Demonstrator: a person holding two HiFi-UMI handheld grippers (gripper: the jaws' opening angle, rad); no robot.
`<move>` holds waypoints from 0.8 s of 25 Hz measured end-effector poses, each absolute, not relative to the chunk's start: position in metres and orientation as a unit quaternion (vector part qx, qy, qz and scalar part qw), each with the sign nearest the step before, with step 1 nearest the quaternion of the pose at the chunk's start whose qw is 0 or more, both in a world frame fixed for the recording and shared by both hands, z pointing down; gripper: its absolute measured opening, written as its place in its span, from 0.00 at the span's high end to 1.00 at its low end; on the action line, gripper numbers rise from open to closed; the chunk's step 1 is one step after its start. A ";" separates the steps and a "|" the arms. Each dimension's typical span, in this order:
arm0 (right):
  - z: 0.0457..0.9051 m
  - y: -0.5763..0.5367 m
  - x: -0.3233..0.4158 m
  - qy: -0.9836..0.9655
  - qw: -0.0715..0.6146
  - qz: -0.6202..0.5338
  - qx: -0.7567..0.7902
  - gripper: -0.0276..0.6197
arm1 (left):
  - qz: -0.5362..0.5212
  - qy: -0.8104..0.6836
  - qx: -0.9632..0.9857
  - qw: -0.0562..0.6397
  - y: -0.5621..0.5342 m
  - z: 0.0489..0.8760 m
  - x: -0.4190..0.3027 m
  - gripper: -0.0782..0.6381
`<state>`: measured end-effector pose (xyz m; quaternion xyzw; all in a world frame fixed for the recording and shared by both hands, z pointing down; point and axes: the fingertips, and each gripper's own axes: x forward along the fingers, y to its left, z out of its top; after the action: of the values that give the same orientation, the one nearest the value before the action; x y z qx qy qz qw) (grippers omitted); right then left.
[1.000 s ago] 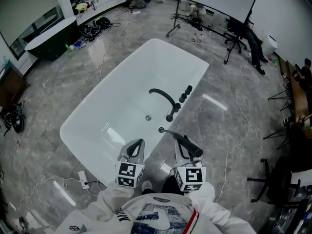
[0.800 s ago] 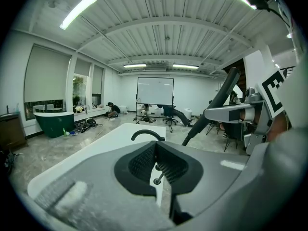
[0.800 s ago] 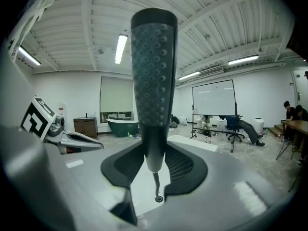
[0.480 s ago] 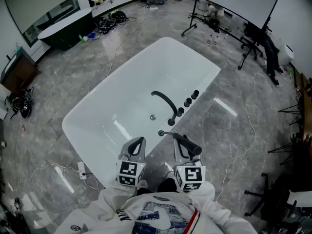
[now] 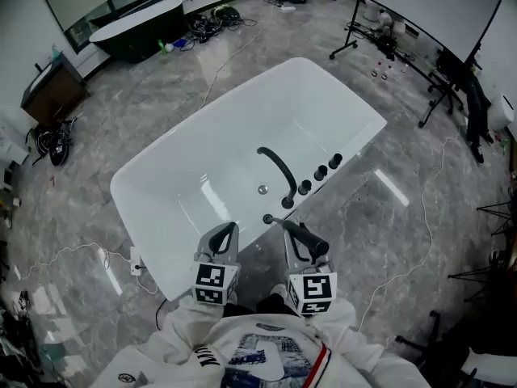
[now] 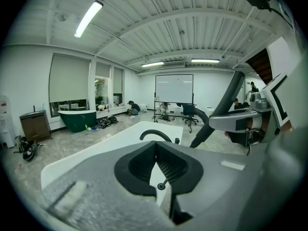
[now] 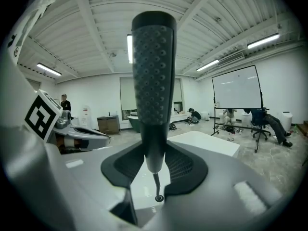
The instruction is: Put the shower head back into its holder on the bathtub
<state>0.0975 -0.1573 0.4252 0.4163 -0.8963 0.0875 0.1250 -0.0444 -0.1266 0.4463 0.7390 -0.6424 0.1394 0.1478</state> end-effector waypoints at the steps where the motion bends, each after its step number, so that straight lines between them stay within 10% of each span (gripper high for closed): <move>1: 0.426 -0.159 0.098 -0.899 0.125 0.087 0.412 0.74 | 0.140 -0.647 0.735 0.148 -0.127 0.447 -0.044 0.90; 20: 0.472 -0.176 0.093 -0.905 0.165 0.112 0.376 0.74 | 0.154 -0.657 0.721 0.158 -0.135 0.477 -0.043 0.90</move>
<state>0.0930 -0.1761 0.4716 0.3758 -0.9050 0.1119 0.1650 -0.0428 -0.1351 0.4774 0.7209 -0.6570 0.1539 0.1579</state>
